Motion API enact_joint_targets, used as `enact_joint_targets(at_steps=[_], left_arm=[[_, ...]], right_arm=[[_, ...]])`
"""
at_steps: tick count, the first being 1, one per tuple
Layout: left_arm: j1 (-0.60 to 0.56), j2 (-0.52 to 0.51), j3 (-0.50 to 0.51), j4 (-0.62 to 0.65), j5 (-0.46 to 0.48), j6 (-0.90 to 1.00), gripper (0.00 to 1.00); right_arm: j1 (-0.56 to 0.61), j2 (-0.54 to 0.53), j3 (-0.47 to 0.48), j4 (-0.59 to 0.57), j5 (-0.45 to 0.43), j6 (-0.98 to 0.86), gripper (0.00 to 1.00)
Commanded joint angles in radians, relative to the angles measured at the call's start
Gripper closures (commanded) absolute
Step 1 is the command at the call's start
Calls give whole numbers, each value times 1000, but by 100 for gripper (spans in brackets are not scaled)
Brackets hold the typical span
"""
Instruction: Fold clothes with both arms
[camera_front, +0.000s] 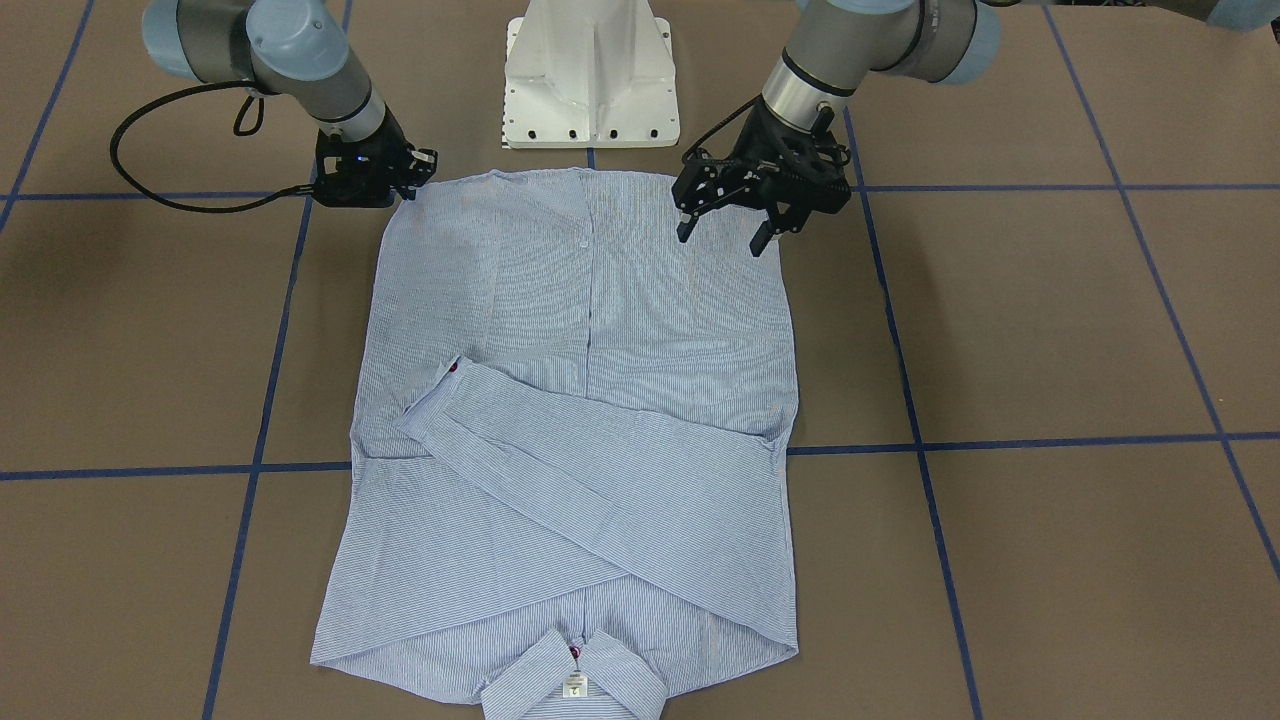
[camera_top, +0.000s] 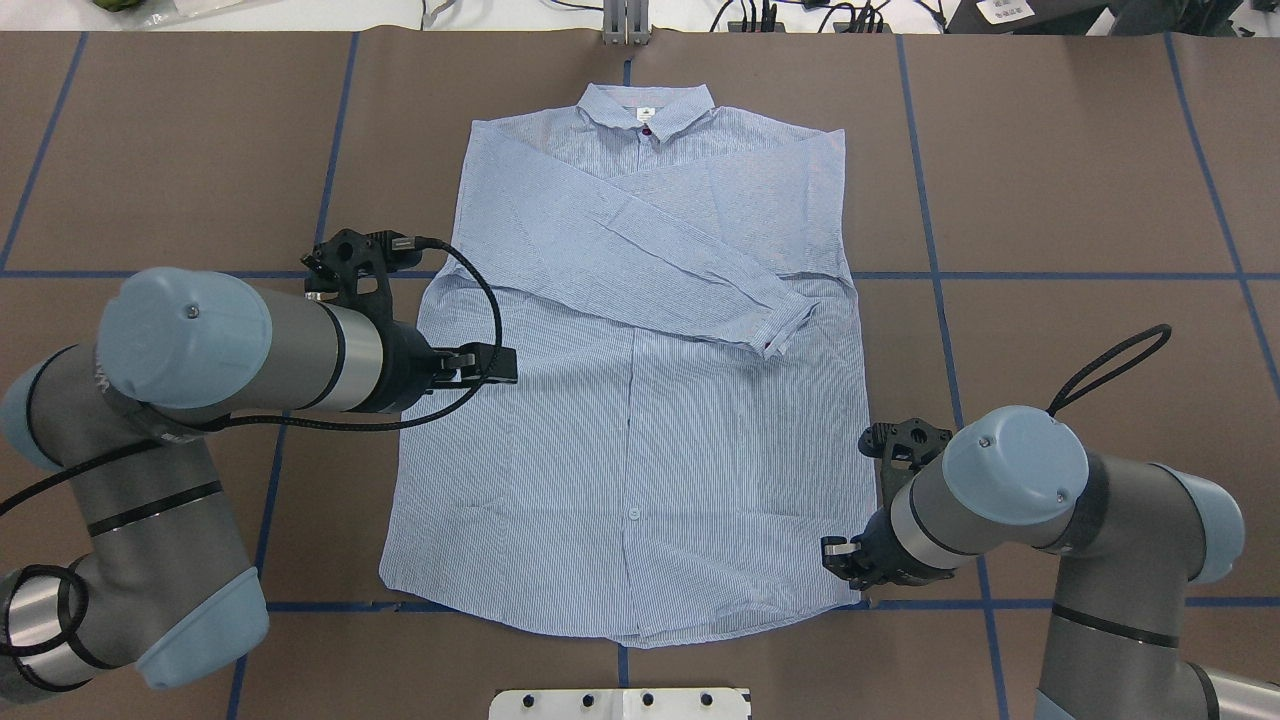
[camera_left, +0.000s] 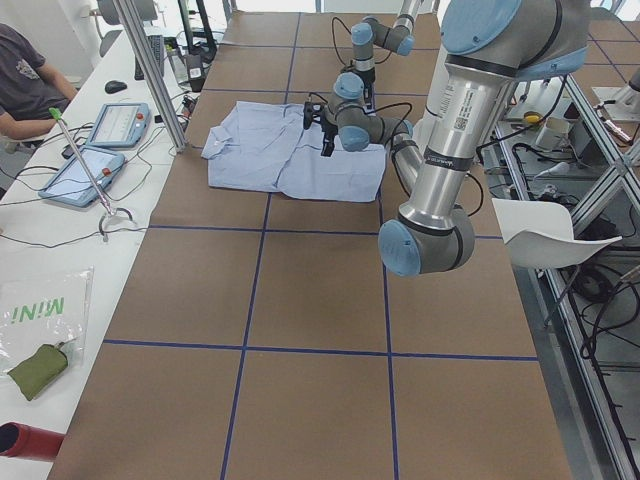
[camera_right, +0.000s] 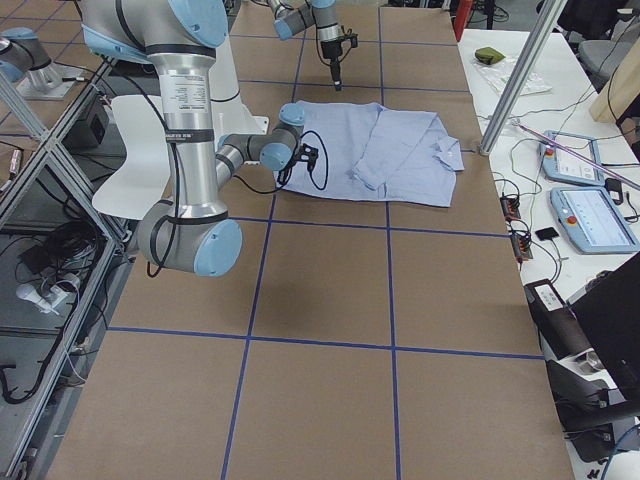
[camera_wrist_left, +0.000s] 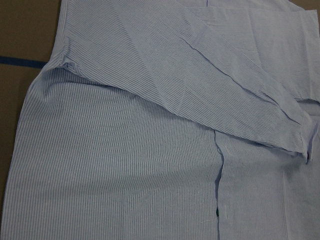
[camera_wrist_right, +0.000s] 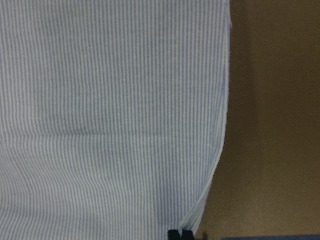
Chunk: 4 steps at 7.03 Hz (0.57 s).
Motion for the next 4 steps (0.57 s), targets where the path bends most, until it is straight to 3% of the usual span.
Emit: enact_joint_targets(at_steps=[1,4], left_arm=[[26,72,-7,-7,-2,-54,0],[128,160,-7,-7,24,-195,1]], right_arm=[[1,7,23,6,-12,16,100],[33,7,51,5,-16,16,100]])
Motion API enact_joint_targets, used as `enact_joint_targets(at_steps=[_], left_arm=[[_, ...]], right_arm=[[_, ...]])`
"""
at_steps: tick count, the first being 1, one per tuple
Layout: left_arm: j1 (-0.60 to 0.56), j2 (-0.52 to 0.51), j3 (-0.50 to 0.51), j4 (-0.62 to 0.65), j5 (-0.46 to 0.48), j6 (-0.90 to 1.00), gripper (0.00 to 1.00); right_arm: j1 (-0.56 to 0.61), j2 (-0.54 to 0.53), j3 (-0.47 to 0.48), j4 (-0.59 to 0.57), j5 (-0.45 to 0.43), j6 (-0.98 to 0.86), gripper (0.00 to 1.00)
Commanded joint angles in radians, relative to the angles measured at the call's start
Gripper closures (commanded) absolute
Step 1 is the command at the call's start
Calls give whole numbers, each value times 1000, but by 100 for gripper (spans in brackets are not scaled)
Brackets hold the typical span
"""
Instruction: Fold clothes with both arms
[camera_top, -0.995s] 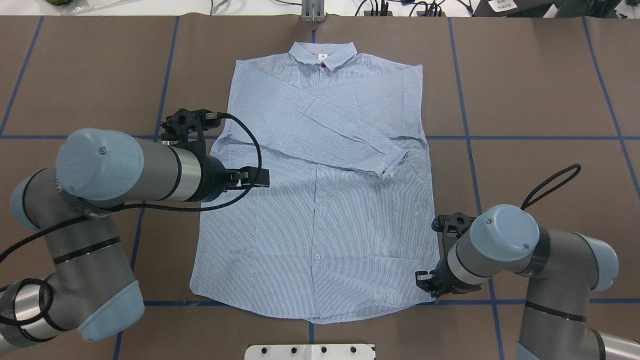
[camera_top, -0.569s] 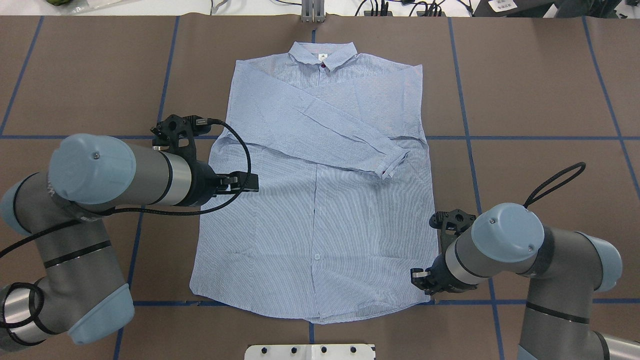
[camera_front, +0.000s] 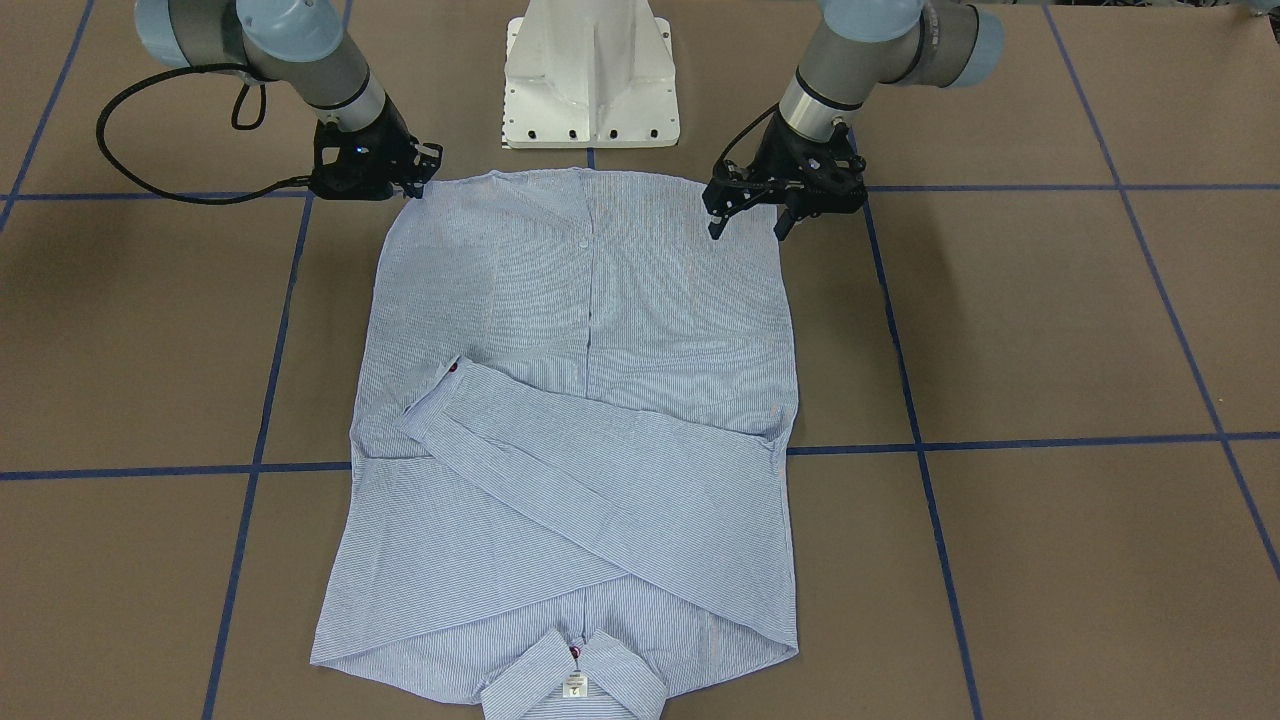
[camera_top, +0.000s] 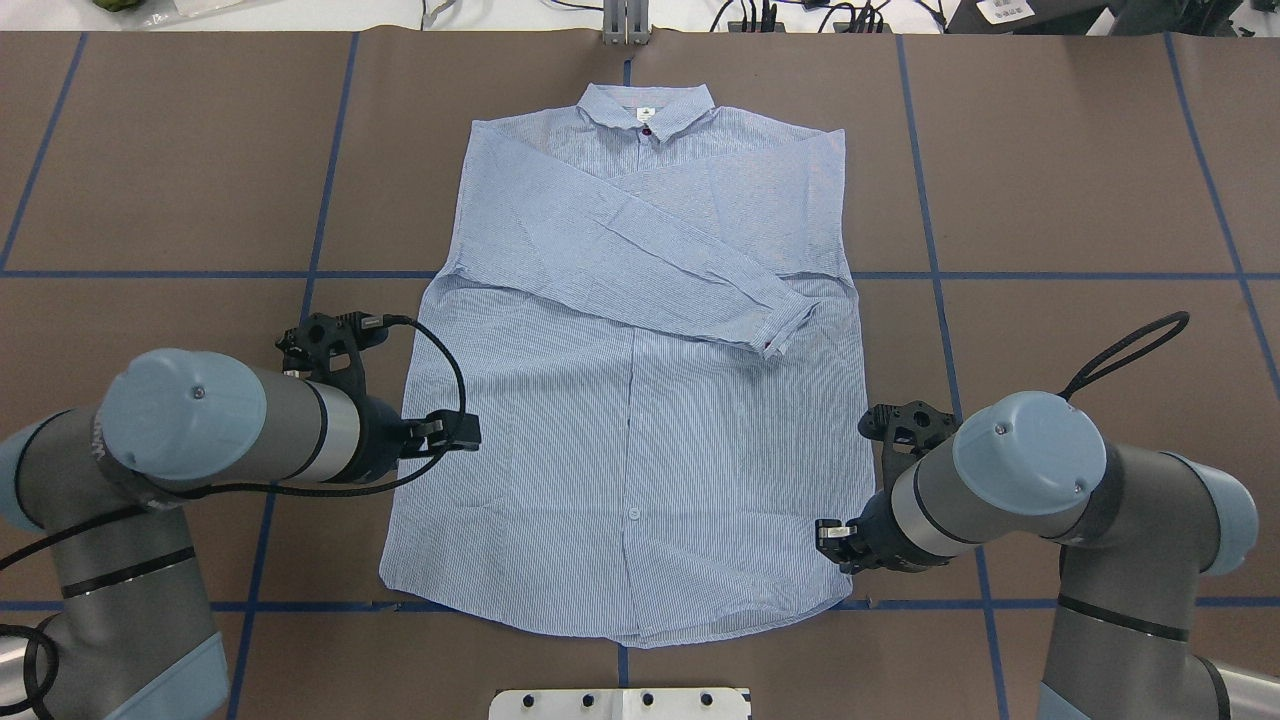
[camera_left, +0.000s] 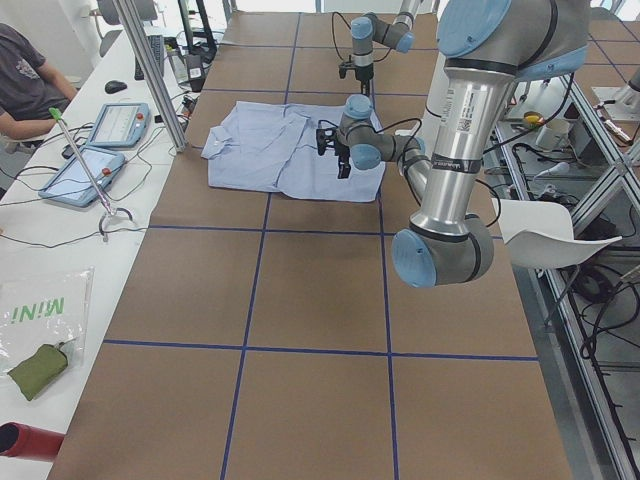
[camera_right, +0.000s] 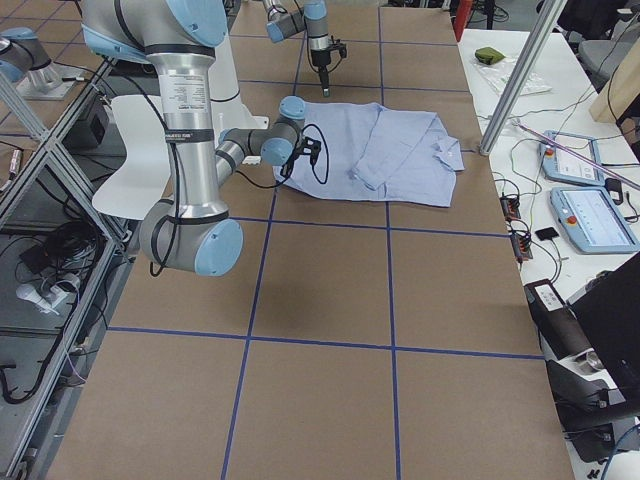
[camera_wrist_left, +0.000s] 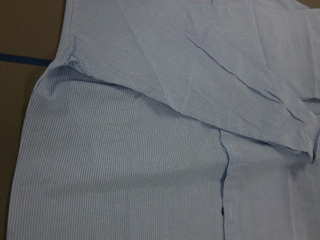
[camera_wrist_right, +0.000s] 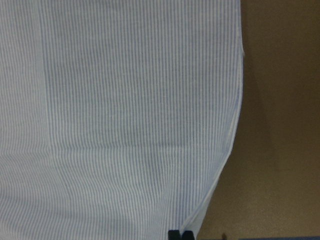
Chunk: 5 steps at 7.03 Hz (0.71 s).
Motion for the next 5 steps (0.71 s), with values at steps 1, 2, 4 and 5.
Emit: enact_joint_targets(at_steps=[1,2,4,5], left_arm=[[72,65,-1,0,67,-49,1],[92,71,-1,4,74,-70,3],[132,93,5,7,110,-72,11],[144,93,10,7,115,-72,15]], right_arm=[[13,0,21,0,-2,1,100],[15,1,24,0,-1,1,100],[20,1,26,0,-1,-1,100],[20,1,26,0,-1,-1,100]])
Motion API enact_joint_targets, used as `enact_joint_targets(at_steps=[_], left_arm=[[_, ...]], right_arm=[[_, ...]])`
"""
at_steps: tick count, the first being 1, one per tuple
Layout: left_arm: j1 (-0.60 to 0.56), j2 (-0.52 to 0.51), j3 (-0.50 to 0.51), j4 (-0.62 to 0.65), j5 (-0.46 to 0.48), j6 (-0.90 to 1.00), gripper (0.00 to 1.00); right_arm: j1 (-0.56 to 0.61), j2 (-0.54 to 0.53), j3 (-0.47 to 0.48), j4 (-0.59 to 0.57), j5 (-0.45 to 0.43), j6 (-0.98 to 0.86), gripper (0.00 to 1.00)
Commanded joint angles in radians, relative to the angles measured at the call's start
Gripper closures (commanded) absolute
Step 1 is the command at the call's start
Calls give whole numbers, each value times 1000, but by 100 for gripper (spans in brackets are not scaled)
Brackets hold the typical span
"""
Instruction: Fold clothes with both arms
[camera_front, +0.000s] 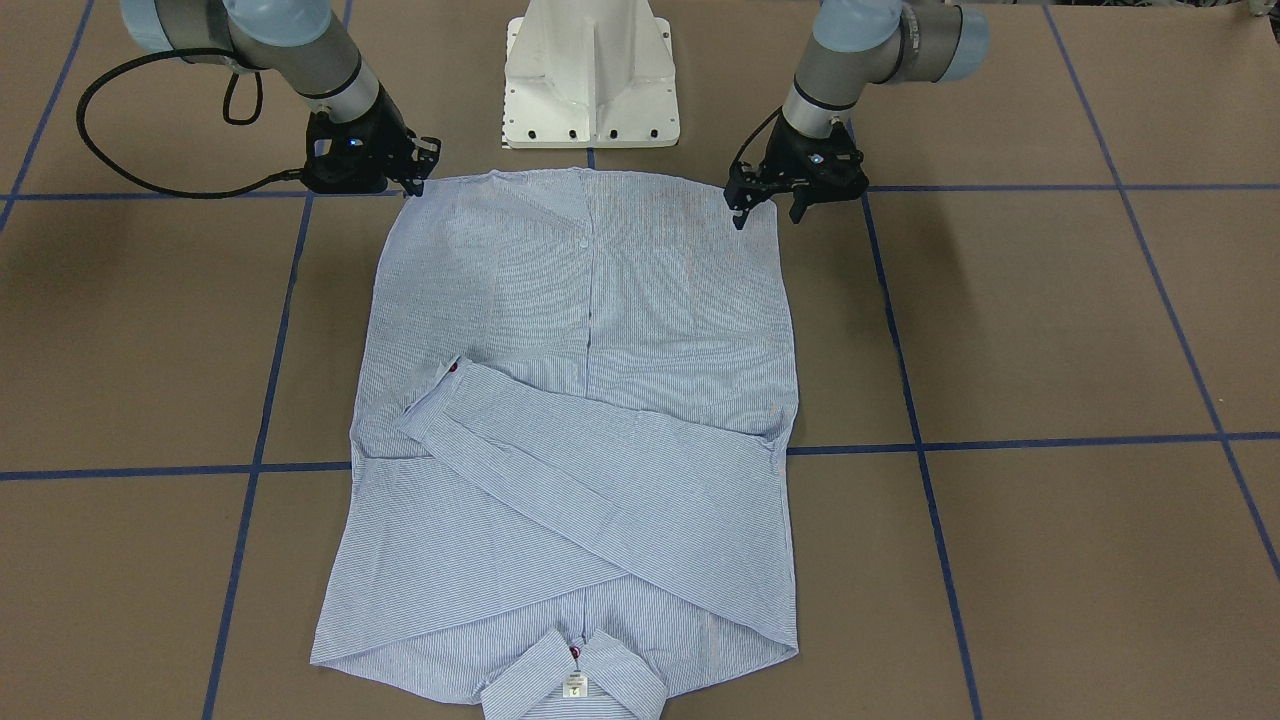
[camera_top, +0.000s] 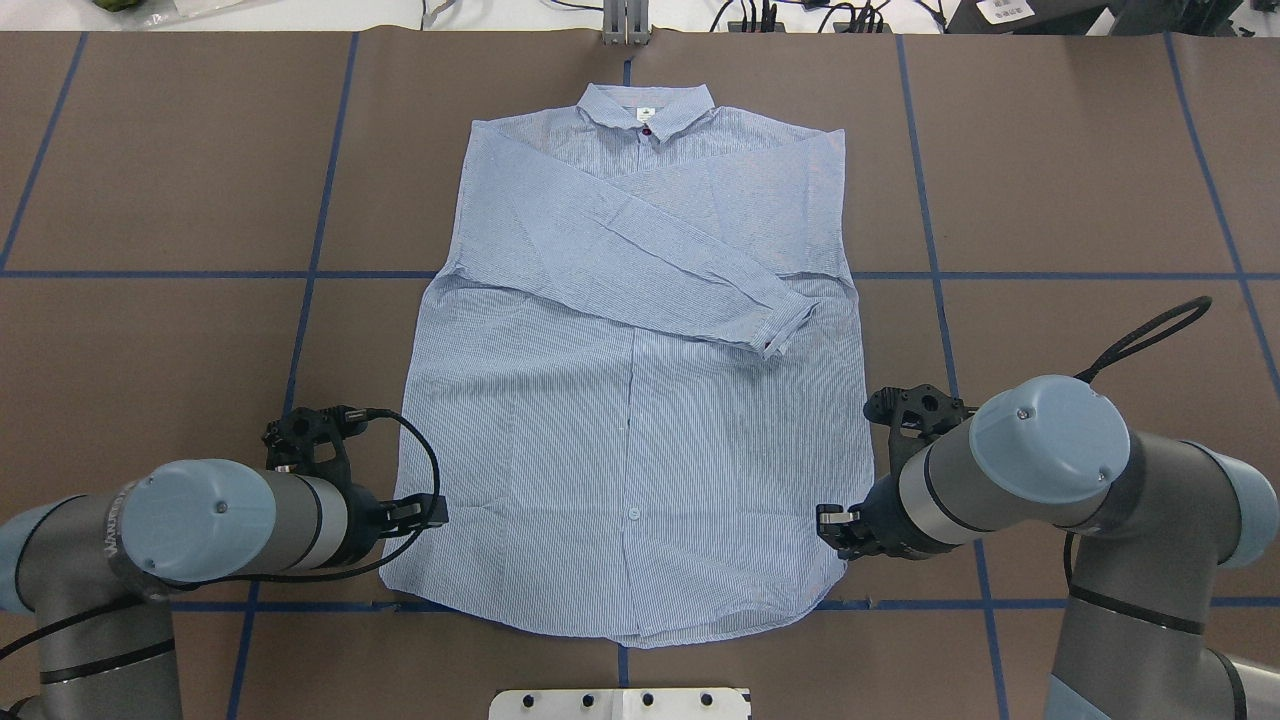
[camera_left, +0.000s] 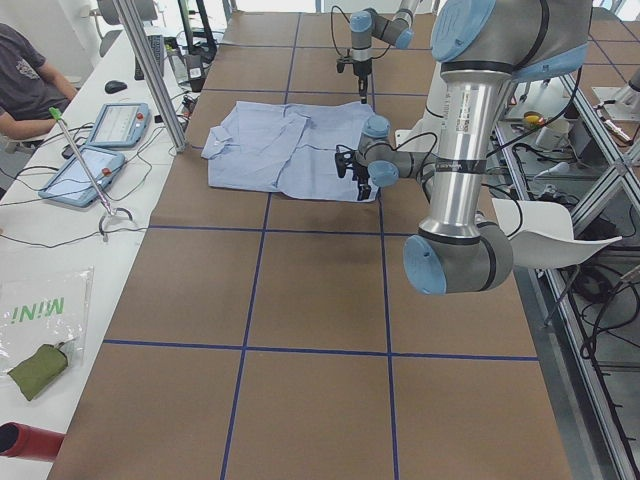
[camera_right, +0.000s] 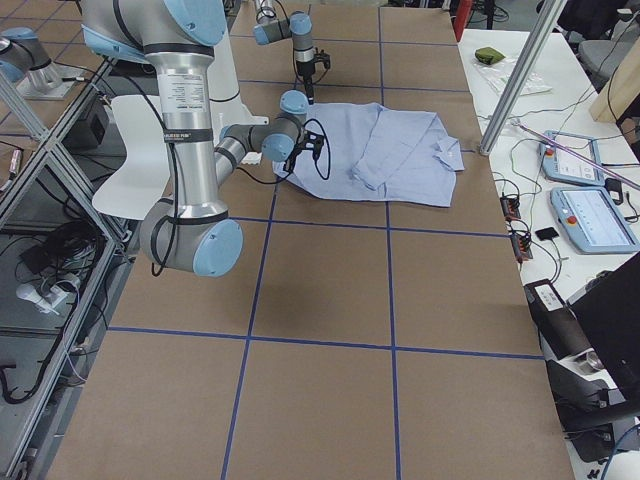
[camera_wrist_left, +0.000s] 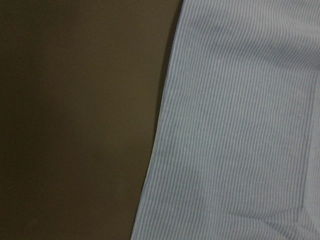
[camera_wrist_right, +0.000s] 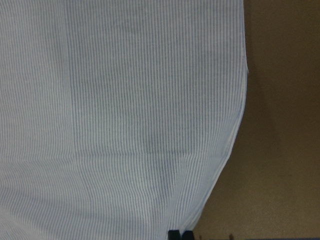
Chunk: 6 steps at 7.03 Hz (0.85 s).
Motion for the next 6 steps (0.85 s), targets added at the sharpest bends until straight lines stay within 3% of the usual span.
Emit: enact_joint_targets(at_steps=[1,6], left_arm=[[21,6,8,4,16,-1,21],[29,-1,7,38,16,-1,47]], right_arm=[[4,0,1,0,2,0,100],[12,0,1,-2,8,0,100]])
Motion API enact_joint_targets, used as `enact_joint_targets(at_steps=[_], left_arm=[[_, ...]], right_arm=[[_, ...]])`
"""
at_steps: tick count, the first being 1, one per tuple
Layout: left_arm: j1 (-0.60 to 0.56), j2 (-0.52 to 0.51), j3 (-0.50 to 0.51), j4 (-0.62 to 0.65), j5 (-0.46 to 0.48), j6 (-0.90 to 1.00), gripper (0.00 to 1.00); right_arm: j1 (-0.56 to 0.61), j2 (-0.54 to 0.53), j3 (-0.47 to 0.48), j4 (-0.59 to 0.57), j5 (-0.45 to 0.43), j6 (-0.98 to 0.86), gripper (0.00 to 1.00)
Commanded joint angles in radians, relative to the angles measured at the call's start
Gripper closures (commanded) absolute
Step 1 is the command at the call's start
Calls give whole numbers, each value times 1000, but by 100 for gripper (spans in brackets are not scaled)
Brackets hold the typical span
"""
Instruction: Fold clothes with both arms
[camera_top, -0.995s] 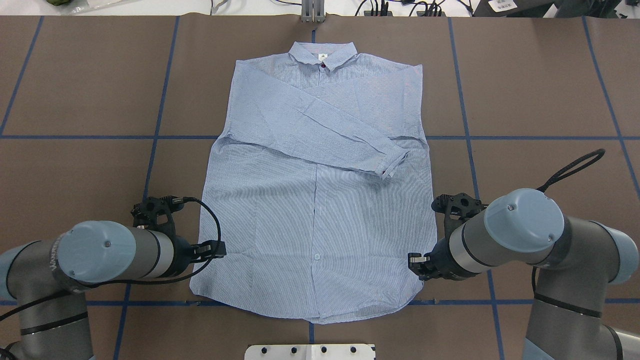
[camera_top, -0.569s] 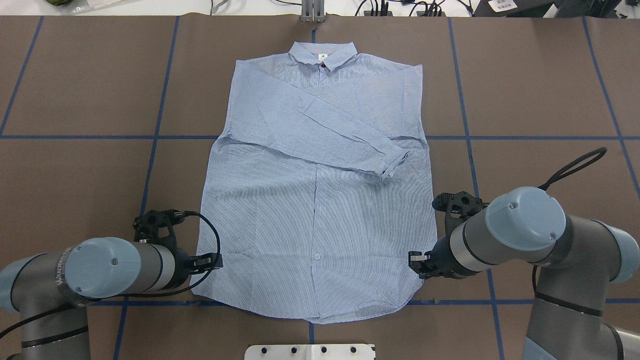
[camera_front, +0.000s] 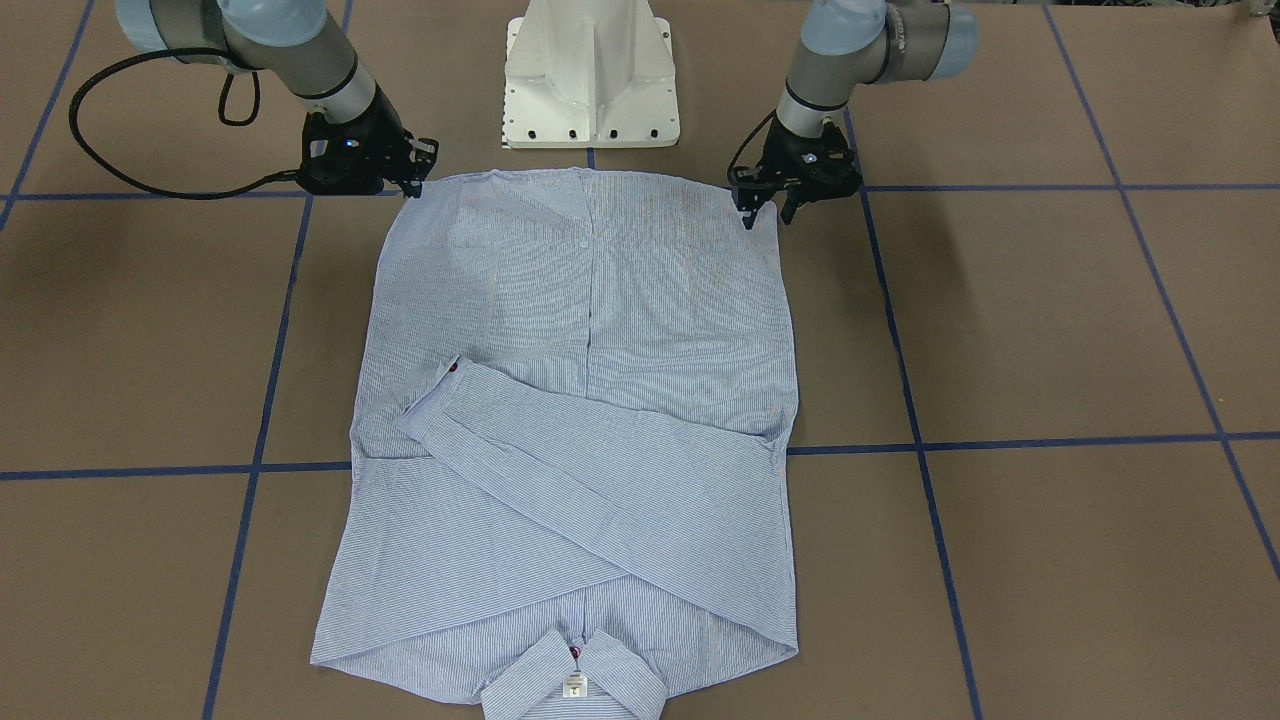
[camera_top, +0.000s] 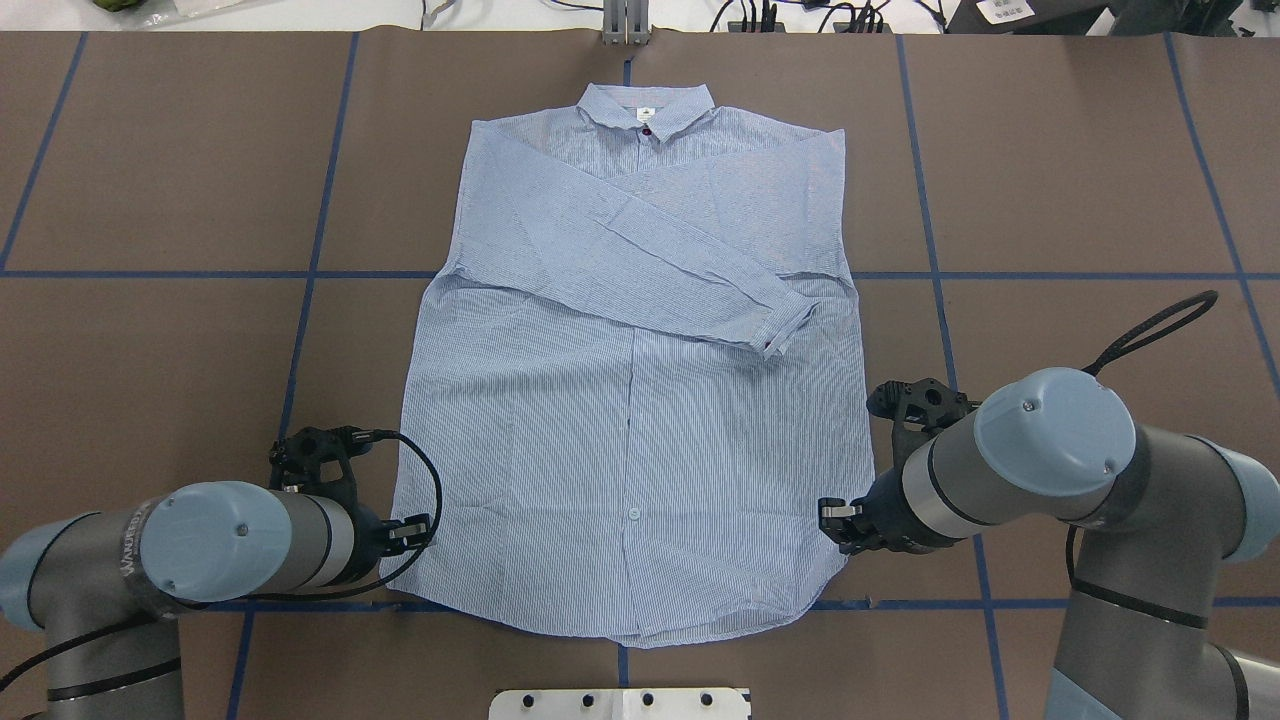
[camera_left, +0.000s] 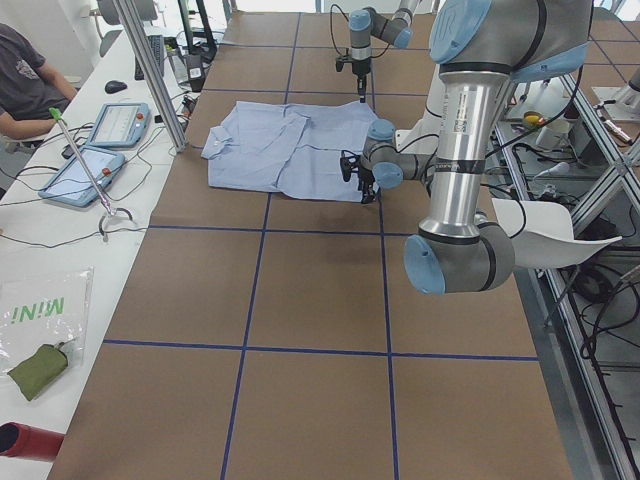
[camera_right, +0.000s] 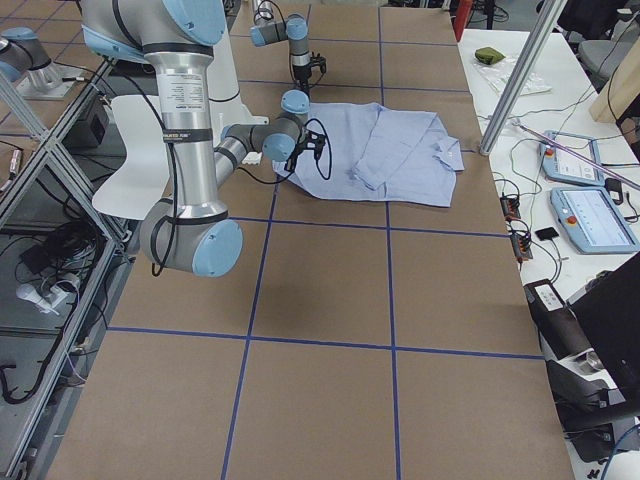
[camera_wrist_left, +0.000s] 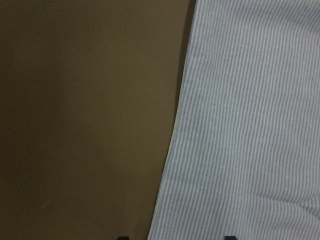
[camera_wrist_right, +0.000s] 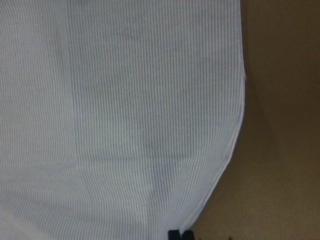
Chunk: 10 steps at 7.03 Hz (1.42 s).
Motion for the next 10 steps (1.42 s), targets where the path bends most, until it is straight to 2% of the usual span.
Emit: enact_joint_targets(at_steps=[1,6,8,10], left_arm=[[0,2,0,2,0,0,51],[4,3,-2,3,0,0,61],[4,3,-3,3,-1,-2,77],[2,3,-9,3,-3,-2,97]], right_arm=[[2,0,0,-3,1,0,100],[0,-2,0,-7,-1,0,100],[0,-2,-2,-7,-1,0,100],[0,-2,-4,-7,-1,0,100]])
